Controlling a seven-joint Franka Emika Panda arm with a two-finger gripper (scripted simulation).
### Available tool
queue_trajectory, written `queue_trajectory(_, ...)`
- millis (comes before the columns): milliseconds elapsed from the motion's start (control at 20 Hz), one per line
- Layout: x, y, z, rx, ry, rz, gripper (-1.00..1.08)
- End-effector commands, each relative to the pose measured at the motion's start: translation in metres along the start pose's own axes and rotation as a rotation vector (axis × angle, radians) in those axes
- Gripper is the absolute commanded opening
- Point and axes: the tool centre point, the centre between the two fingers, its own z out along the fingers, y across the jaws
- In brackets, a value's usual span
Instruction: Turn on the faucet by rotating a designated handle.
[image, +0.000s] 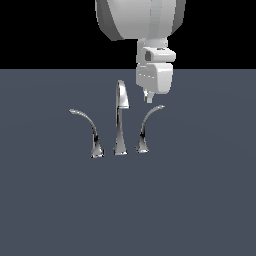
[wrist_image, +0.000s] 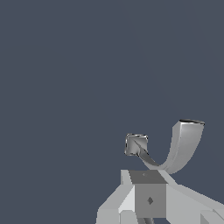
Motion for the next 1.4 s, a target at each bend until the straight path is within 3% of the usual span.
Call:
queue_trajectory(0, 0.009, -0.004, 0.009, -0.001, 0.000, 0.041, -1.00)
queue_trajectory(600, 0.022, -0.008, 0.021, -0.003, -0.001, 0.094, -1.00)
queue_trajectory(1200, 0.035, 0.034, 0.020, -0.002, -0.002, 0.095, -1.00)
queue_trajectory(1350, 0.027, 0.027, 0.020, 0.008, -0.002, 0.084, -1.00)
